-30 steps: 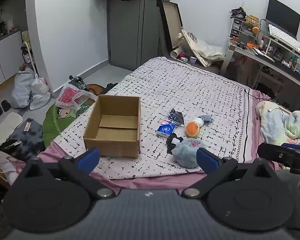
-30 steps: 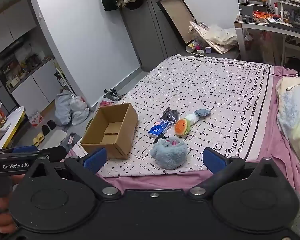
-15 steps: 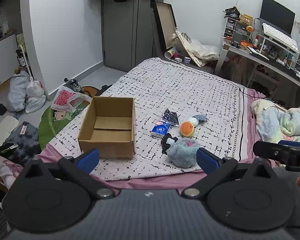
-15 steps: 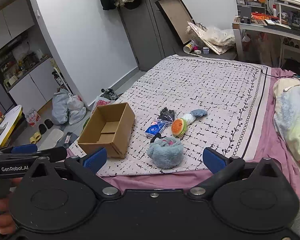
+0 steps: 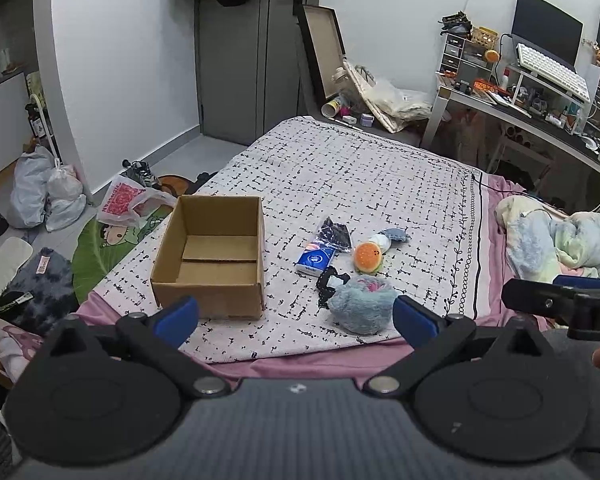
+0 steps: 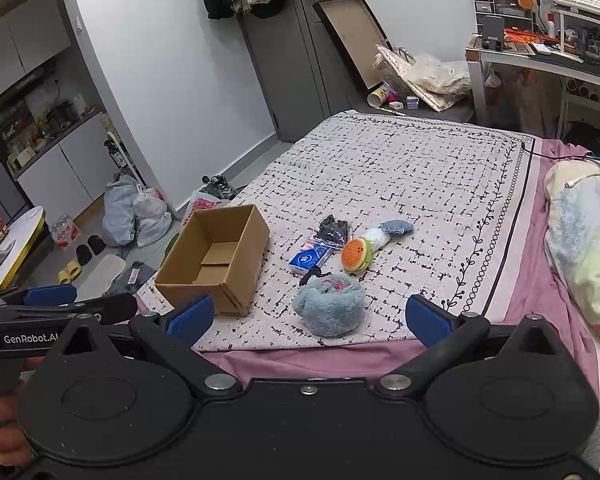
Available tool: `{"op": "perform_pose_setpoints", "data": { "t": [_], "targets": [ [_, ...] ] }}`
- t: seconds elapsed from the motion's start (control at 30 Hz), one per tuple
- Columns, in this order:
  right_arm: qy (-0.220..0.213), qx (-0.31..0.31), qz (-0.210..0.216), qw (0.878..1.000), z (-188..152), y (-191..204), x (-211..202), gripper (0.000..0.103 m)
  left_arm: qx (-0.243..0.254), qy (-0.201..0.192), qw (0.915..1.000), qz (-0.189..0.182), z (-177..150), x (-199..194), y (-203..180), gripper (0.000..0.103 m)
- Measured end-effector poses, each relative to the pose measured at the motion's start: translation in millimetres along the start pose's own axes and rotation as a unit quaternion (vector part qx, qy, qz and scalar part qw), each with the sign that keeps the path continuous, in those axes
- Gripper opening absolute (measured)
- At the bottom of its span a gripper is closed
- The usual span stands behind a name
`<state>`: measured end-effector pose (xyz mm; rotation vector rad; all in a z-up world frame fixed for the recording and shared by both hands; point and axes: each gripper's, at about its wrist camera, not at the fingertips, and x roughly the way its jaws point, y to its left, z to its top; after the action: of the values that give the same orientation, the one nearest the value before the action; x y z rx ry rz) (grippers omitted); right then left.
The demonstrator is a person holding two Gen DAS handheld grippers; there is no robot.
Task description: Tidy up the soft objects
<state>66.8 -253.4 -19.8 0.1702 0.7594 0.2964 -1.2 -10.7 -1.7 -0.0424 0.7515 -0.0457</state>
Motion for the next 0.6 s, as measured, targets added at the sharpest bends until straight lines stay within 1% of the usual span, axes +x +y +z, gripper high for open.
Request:
{"op": "perform_pose_setpoints", "data": {
  "t": [0.6],
  "targets": [
    [-0.002,-0.010,-0.002,1.000,2.1,4.7,0.0,0.103,-0.003,-0.003,1.0000,0.000,5.3,-1.9,1.8,0.102]
  ]
}}
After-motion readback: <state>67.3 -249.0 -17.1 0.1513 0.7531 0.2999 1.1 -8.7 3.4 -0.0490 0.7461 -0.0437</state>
